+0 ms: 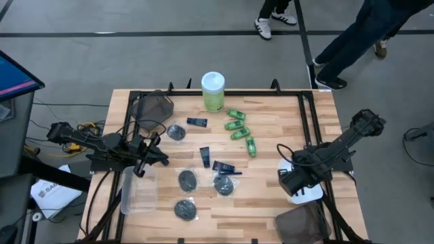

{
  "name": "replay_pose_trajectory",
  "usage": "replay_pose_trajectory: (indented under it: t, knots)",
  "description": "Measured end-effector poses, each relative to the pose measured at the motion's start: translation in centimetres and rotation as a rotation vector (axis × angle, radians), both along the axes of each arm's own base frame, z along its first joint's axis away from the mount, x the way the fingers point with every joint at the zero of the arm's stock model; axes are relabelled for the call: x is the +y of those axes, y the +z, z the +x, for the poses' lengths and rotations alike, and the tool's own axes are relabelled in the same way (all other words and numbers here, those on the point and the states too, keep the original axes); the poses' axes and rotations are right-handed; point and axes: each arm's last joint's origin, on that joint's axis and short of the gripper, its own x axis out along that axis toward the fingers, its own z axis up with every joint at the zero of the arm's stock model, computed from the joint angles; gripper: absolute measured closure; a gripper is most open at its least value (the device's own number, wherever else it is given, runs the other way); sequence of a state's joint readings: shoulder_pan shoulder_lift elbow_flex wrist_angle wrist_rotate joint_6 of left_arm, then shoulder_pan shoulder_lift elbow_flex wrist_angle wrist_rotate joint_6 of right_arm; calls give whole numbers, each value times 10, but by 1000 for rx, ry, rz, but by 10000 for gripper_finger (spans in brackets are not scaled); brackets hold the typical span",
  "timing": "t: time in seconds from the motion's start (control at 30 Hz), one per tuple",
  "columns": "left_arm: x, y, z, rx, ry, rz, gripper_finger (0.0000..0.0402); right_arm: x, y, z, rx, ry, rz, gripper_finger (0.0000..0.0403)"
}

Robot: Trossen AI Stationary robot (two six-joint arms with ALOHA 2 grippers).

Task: Pick & Place Travel size toiletries
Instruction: Put the blue razor into the white bin

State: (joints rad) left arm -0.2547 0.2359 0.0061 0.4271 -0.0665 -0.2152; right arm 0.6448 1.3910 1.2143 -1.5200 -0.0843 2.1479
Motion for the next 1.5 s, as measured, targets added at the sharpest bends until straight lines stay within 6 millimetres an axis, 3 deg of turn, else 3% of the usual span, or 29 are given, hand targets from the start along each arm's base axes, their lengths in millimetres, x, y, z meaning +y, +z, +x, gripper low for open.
replay_pose_trajectory:
  t: [0.33,0.6,1.0,1.27,1.5]
  knots:
    - [0,0,0,-1,0,0,399,-6,-46,-7,135,-74,21,367]
    - [0,0,0,-1,0,0,399,-14,-66,-6,137,-122,19,364]
    - [0,0,0,-1,-1,0,399,-15,-66,-6,145,-129,14,324]
    - [0,0,0,-1,0,0,399,-15,-64,-5,135,-98,29,226]
    - [0,0,0,-1,0,0,399,-13,-36,13,34,-70,108,174]
